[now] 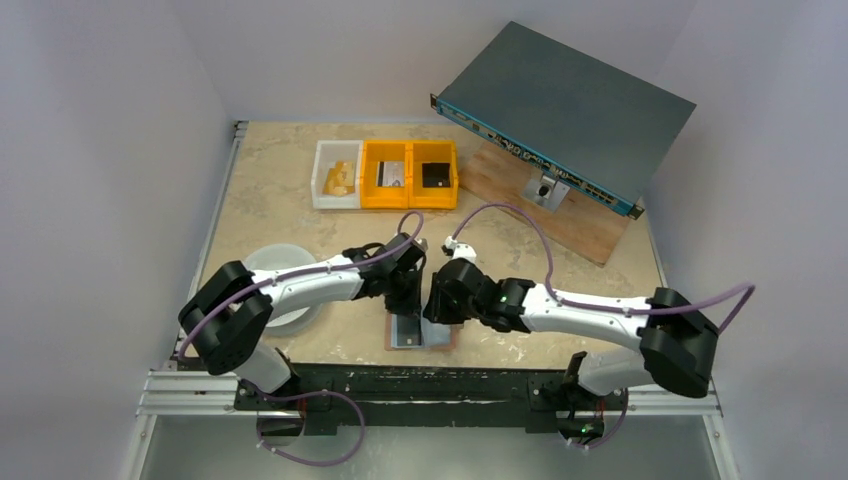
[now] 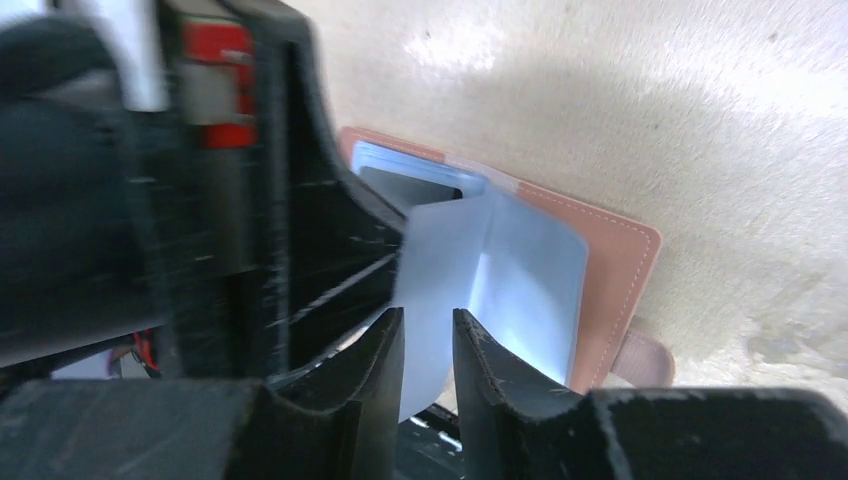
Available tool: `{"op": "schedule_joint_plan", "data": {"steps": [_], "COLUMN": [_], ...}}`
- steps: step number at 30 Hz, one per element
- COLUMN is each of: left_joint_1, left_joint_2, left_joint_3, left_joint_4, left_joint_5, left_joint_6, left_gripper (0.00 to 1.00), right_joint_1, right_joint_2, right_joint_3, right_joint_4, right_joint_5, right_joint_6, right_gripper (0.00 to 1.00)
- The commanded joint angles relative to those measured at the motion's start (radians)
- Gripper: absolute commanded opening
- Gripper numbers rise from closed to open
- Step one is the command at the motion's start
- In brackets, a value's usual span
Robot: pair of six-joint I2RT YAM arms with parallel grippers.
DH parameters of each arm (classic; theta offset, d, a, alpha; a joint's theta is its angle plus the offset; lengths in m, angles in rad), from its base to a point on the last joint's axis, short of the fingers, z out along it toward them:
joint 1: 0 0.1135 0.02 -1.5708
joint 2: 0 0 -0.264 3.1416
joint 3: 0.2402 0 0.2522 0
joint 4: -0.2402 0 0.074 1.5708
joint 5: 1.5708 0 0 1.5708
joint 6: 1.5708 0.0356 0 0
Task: Take the credit cards out of the card holder
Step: Remove the credit card from the card holder.
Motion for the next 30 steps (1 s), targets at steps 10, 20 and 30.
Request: {"op": "schedule_joint_plan", "data": {"steps": [10, 20, 30], "left_joint_1": [-0.046, -0.046, 0.029], "left_joint_2": [0.144, 0.094, -0.099], "left_joint_3": [0.116, 0.108, -0.030], "left_joint_4": [0.089, 0.049, -0.043], "left_joint_5": [0.113, 0.077, -0.026], "left_joint_6": [-0.038, -0.026, 0.027], "left_gripper": [0.09, 0.14, 0.22], "right_joint_1": [0.002, 0.002, 0.002], "right_joint_2": [-0.216, -0.098, -0.007], "right_joint_3": [-0.034, -0.107, -0.119], "right_joint_4": [-0.136, 0.064, 0.195], "right_joint_5": [0.106, -0.025, -0.094], "right_joint_6": [0.032, 0.056, 0.072], "right_gripper": [0.25, 0.19, 0.19]}}
